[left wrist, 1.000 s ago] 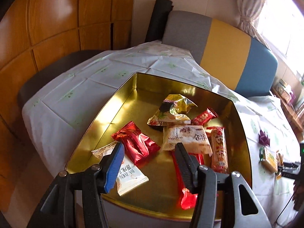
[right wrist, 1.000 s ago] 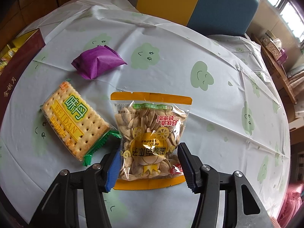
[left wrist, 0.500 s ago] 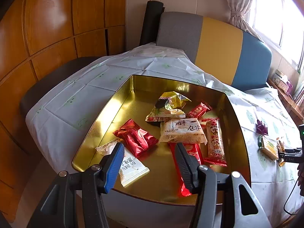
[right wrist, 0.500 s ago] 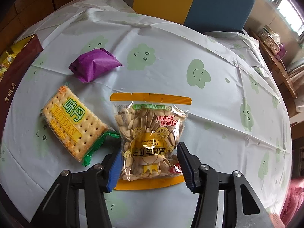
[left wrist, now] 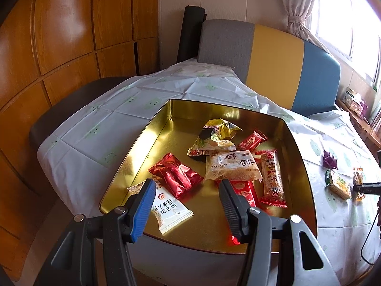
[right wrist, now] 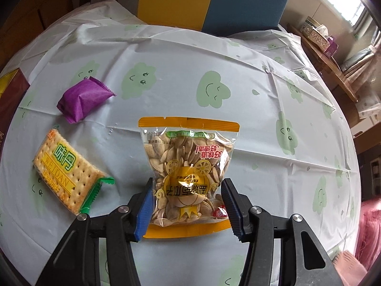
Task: Organize snacks
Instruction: 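Carry the pistachio bag into the gold tray with the right tool and release, then move the left tool to the WEIDAN cracker pack and grasp it, then lift the cracker pack with the left tool while the right tool grasps the purple packet, then carry the cracker pack into the gold tray with the left tool and release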
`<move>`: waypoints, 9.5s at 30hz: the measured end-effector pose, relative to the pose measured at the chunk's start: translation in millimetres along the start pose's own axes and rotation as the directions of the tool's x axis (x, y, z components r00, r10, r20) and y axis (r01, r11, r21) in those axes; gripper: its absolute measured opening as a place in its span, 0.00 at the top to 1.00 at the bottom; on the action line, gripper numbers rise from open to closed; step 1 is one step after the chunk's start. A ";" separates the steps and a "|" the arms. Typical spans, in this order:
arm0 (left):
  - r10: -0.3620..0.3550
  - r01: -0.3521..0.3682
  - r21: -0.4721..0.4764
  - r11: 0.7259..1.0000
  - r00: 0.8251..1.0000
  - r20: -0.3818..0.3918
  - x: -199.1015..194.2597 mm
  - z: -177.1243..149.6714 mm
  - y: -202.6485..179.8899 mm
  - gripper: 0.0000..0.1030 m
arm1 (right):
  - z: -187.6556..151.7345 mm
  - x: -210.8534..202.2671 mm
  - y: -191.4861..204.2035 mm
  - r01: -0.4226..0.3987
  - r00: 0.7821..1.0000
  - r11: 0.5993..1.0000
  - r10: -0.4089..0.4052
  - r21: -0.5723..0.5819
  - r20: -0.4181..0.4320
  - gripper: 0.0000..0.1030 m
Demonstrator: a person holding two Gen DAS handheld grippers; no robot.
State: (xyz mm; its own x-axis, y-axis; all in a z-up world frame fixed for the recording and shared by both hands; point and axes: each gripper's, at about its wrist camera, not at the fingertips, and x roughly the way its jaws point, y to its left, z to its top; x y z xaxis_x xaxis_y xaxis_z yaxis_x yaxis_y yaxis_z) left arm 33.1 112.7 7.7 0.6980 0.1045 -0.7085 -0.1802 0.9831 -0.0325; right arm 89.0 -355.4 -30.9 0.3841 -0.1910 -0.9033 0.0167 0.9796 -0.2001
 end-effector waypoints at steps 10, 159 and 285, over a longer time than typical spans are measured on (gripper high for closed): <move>0.011 -0.011 -0.006 1.000 1.000 0.005 -3.5 -0.4 7.2 0.46 | 8.9 2.6 -10.6 -0.086 0.996 0.994 0.086 0.069 0.008 0.47; -0.373 0.284 -0.242 0.928 0.732 -0.571 117.6 15.0 -314.3 0.23 | -10.0 -57.1 -71.6 -0.235 0.967 0.882 0.170 0.409 0.189 0.12; -0.454 0.461 0.461 0.758 0.881 -0.135 36.7 -95.5 -251.7 0.53 | -26.8 -0.5 94.3 -0.046 0.999 0.942 0.051 -0.332 0.006 0.61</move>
State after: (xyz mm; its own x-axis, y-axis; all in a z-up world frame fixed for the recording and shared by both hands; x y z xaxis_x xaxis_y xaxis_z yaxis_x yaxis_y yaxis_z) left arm 37.8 -145.3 -77.4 0.6028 -0.3742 -0.7047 0.5048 0.8628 -0.0264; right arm 65.6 -264.7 -59.5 0.3901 -0.1402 -0.9101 -0.3090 0.9111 -0.2728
